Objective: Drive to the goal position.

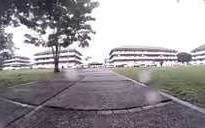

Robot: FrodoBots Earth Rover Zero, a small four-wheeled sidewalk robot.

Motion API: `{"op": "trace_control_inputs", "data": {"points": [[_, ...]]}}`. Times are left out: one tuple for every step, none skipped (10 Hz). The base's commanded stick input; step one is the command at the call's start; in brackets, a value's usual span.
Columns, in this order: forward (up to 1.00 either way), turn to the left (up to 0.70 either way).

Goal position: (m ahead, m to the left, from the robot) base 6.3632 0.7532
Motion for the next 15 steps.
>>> {"op": "trace_control_inputs", "data": {"points": [[0.70,0.00],[0.70,0.00],[0.70,0.00],[0.70,0.00],[0.70,0.00],[0.70,0.00],[0.70,0.00],[0.70,0.00],[0.70,0.00],[0.70,0.00],[0.70,0.00],[0.70,0.00],[0.70,0.00],[0.70,0.00],[0.70,0.00]]}}
